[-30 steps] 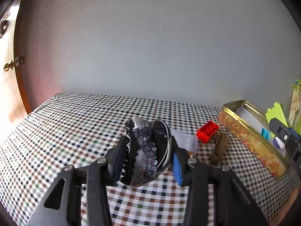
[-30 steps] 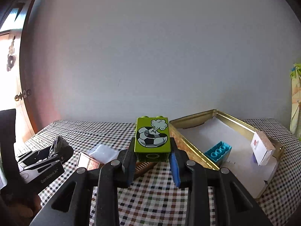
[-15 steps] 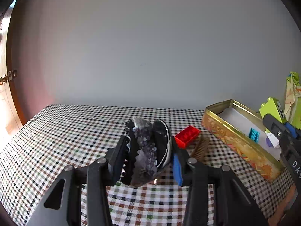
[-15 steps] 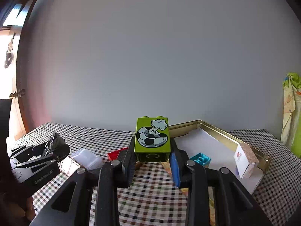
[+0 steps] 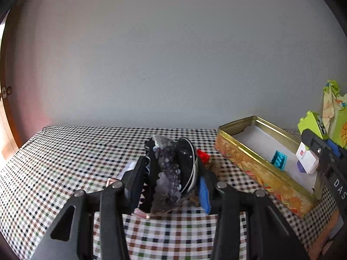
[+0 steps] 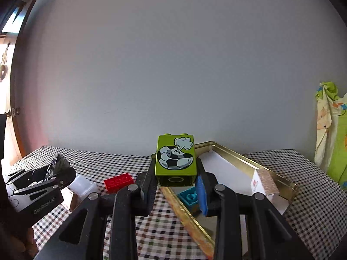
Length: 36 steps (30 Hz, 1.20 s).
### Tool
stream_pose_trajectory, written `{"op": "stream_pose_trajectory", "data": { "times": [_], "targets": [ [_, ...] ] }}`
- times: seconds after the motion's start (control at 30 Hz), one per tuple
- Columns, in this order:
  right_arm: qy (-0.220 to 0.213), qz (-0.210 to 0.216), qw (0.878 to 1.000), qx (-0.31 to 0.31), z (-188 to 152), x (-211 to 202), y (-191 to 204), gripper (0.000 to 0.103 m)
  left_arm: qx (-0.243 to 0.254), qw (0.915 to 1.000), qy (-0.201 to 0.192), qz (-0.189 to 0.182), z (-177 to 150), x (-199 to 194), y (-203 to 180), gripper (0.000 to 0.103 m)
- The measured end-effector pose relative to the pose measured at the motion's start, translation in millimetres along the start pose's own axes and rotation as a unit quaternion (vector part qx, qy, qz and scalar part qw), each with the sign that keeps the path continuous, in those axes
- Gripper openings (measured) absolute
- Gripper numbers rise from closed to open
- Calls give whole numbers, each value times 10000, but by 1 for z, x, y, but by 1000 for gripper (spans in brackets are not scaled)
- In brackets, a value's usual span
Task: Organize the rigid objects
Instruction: 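Lift and carry the crystal cluster and green block over the gold tin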
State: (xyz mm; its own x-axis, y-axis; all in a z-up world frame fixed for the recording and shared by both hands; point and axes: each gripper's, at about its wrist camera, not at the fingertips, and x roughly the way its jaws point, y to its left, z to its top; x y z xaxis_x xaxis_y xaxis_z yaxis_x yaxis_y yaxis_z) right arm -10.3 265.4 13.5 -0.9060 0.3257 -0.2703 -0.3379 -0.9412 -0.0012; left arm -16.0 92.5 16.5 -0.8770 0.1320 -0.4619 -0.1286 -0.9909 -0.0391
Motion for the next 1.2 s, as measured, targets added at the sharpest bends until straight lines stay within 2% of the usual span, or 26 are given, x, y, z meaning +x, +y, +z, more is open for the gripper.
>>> {"op": "stream_pose_trajectory", "data": {
  "times": [0.67, 1.2],
  "targets": [
    [72, -458, 9982, 369, 7, 3, -54, 34, 245, 9987, -39, -437, 9, 12, -68, 42],
    [219, -975, 9943, 377, 15, 9, -101, 34, 408, 9954, 11, -868, 16, 23, -114, 42]
  ]
}}
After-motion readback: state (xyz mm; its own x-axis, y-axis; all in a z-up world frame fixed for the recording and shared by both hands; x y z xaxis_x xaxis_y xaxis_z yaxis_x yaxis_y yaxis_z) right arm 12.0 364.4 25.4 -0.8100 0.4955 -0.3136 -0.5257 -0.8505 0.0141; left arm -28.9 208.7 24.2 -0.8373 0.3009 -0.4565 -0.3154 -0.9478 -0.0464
